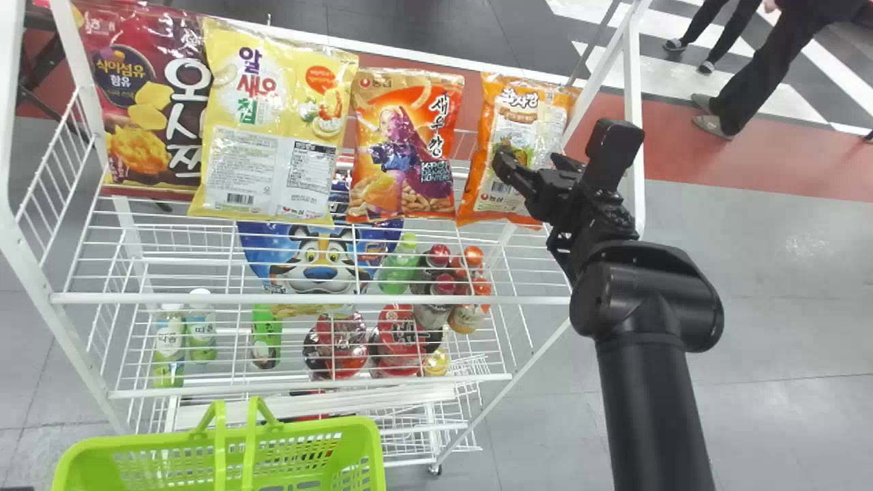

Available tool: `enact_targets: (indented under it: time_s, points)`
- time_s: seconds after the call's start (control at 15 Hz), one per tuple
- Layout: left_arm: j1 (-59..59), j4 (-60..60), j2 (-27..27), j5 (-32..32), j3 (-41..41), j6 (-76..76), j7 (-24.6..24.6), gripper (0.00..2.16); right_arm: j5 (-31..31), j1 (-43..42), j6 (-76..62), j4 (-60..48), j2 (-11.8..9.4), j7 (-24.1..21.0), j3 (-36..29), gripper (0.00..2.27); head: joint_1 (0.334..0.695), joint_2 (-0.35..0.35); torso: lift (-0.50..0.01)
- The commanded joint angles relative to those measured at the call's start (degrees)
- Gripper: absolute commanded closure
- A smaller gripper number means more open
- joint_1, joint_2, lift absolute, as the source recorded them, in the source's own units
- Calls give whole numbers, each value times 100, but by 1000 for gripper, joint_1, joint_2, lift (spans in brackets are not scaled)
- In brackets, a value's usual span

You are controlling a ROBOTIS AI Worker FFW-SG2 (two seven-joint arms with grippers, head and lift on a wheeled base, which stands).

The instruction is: Hold basket handle with left hand then pick Gamjakkang with right hand and place into basket

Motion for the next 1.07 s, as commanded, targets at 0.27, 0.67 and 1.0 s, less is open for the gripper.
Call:
enact_targets:
  time_s: [0.27, 0.67, 1.0]
  points:
    - [-36, 122, -18, 34, 44, -56, 17, 2132, -166, 45, 151, 63, 17, 485, -61, 2246, 695, -350, -20]
    - [16, 69, -44, 43, 18, -91, 44, 2132, -289, 810, -306, -895, 43, -297, -61, 2246, 695, -350, -20]
    - [104, 26, -44, 43, 18, -250, 44, 2132, -896, 1610, 81, -2248, 26, -209, -307, 2246, 695, -350, -20]
